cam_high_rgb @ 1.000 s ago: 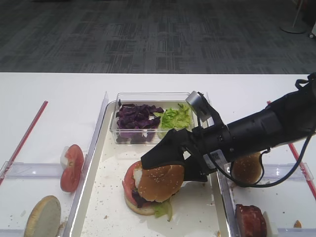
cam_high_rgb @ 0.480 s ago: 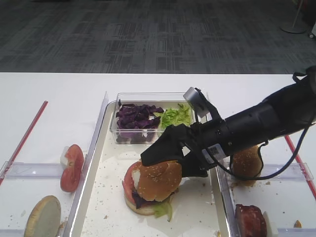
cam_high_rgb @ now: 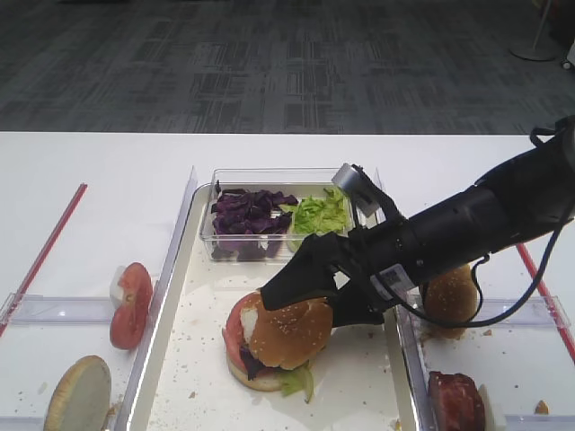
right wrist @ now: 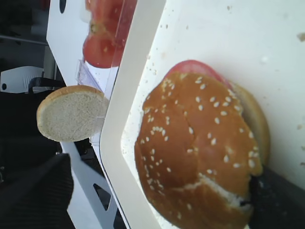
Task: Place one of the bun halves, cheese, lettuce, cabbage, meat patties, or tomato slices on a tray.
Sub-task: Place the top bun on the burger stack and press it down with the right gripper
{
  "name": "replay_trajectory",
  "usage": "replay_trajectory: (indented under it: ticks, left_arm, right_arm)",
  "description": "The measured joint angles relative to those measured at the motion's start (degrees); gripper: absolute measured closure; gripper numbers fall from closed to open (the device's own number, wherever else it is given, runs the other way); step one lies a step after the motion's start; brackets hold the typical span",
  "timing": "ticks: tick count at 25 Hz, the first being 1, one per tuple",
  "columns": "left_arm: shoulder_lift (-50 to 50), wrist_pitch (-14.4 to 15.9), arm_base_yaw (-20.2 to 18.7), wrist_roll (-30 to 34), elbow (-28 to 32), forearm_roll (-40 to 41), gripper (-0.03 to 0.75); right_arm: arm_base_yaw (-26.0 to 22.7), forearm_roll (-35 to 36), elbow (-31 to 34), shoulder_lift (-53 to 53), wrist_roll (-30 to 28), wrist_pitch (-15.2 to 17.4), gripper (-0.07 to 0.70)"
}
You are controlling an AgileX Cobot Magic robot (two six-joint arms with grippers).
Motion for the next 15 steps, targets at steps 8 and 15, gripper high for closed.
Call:
replay_trajectory:
  ticks: [8, 15]
  left_arm:
    - [0.0, 0.0, 0.0, 0.0, 0.0, 0.0, 0.207]
    - [0.0, 0.0, 0.0, 0.0, 0.0, 0.0, 0.207]
  right_arm:
    - [0.0, 0.0, -0.2, 0.0, 0.1, -1.53, -0.06]
    - [0.0, -0.37, -0.28, 0.0, 0.1, -3.36, -0.06]
